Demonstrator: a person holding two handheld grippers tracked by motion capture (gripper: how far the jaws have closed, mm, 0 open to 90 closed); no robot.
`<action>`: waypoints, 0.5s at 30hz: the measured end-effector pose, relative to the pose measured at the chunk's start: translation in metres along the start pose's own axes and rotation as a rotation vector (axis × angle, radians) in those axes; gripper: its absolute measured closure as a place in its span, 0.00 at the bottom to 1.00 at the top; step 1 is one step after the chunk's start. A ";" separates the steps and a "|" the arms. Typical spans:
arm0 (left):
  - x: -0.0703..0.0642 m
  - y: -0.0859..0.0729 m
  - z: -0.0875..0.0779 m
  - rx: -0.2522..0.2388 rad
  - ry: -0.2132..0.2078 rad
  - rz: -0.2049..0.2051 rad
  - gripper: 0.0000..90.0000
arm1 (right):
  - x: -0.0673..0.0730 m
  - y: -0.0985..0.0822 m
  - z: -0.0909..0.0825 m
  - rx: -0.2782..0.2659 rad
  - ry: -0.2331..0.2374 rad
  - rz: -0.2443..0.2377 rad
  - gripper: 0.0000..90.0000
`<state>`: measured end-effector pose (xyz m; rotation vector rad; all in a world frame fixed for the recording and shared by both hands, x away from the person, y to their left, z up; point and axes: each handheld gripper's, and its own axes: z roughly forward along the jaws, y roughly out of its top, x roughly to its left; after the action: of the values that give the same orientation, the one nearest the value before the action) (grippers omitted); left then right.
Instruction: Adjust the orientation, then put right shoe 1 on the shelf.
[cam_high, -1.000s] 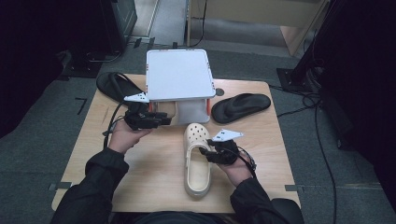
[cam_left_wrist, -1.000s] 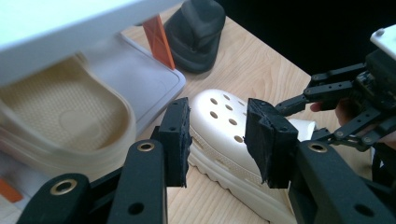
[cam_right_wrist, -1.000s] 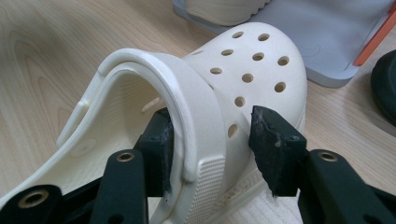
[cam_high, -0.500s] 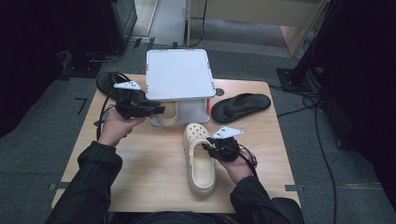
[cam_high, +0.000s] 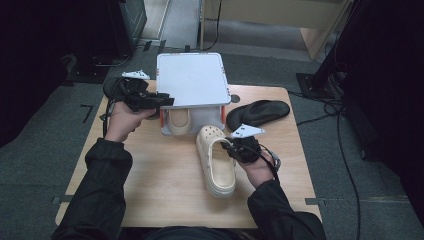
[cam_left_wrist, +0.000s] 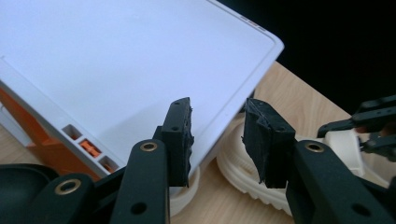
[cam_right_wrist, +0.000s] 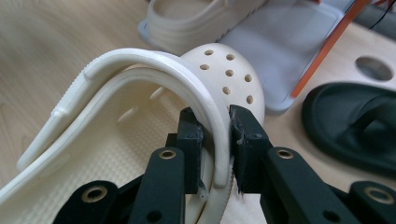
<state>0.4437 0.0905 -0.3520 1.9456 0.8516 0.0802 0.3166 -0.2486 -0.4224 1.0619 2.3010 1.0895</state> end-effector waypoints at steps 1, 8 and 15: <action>0.001 0.000 0.001 0.001 -0.002 -0.003 0.69 | -0.002 0.004 0.000 -0.005 -0.006 -0.001 0.85; 0.010 -0.007 0.008 -0.010 0.002 -0.012 0.71 | -0.014 0.026 0.018 -0.010 -0.038 -0.016 0.84; 0.012 -0.008 0.007 -0.011 0.003 -0.013 0.73 | -0.021 0.041 0.045 0.000 -0.076 -0.025 0.84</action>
<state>0.4512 0.0942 -0.3653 1.9301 0.8647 0.0798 0.3764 -0.2260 -0.4186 1.0530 2.2483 1.0221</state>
